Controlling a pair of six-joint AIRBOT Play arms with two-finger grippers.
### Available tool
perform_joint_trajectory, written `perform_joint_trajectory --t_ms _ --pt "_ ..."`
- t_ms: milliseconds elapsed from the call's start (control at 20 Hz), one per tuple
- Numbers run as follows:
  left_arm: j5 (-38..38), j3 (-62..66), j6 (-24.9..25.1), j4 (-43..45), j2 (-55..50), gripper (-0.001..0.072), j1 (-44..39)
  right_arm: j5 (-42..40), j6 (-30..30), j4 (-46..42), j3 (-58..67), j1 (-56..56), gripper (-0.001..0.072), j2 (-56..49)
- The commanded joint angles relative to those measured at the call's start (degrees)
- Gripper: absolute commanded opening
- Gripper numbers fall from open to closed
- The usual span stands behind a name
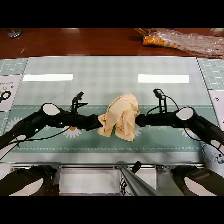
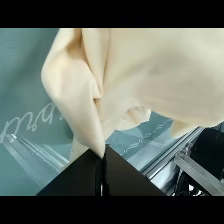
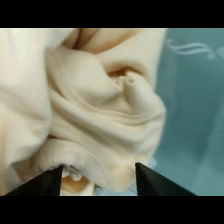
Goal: Fold the shirts.
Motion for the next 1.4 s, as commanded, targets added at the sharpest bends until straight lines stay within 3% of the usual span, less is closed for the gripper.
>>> perform_joint_trajectory --t_ms 0,100,250,300,350,650,850,1150,1350 --pt "-0.5 0.09 -0.46 -0.02 0.02 0.0018 1.25 -2.14 -8.87 8.39 0.46 2.89 0.0526 -4.79" --pt "-0.92 0.48 -0.44 -0.04 0.02 0.0018 2.69 -3.8 -8.92 8.79 1.55 2.89 0.0321 -5.75" --pt "-0.9 1.14 -0.44 -0.59 0.02 0.0018 4.61 -6.45 -8.96 9.92 3.34 2.89 0.0131 -5.79" --pt "-0.9 1.4 -0.44 -0.68 0.02 0.0018 5.07 -6.86 -9.01 10.99 3.52 2.89 0.0104 -5.79" --pt "-0.87 1.7 -0.42 -0.66 0.02 0.0018 5.31 -6.82 -9.49 12.22 3.5 2.89 0.0014 -5.81" --pt "-1.51 7.19 2.08 -0.55 0.28 0.0018 5.73 -5.97 -13.42 10.51 4.22 0.52 0.0016 0.92" --pt "-3.96 19.58 3.15 -0.24 1.79 0.0018 8.68 -4.5 -6.16 1.75 10.08 -8.74 0.0015 11.89" --pt "-8.63 43.76 4.94 -0.15 6.12 0.0018 17.94 8.48 -0.07 -12.61 25.86 -19.96 0.0015 20.72" --pt "-8.61 60.24 4.94 -0.17 7.8 0.0017 21.4 9.79 1.79 -13.4 40.54 -23.08 0.0015 21.53"
